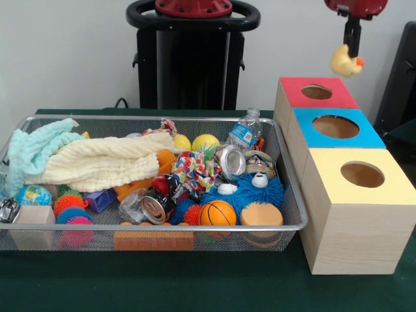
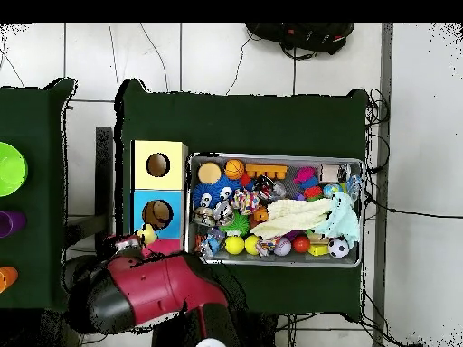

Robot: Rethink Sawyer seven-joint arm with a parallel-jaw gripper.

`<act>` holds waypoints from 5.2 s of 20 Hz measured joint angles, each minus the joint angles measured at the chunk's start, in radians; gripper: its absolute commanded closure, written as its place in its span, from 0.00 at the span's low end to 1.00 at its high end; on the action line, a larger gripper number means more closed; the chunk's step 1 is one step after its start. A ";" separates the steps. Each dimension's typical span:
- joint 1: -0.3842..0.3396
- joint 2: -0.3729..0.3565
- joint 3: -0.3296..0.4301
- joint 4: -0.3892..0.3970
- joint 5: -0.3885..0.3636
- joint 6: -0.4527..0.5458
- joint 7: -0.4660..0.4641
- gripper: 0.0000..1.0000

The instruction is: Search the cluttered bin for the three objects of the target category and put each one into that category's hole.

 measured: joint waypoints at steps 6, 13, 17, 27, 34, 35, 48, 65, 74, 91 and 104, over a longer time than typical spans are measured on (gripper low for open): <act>-0.024 0.072 -0.046 -0.004 0.000 -0.121 0.000 1.00; -0.069 0.074 -0.045 0.062 0.003 -0.243 0.000 1.00; -0.100 0.054 -0.018 0.124 0.024 -0.275 0.000 1.00; -0.085 0.036 0.059 0.234 0.095 -0.295 0.000 1.00; 0.048 0.115 0.016 0.237 0.095 -0.412 0.000 1.00; 0.064 0.125 0.011 0.237 0.095 -0.429 0.000 1.00; 0.179 0.165 0.009 0.318 0.118 -0.610 0.000 1.00; -0.112 -0.031 0.188 0.421 0.201 -0.531 0.000 1.00; -0.179 -0.017 0.183 0.421 0.201 -0.519 0.000 1.00; -0.153 0.062 0.151 0.423 0.138 -0.519 0.000 1.00; -0.377 0.017 0.227 0.453 0.131 -0.519 0.000 1.00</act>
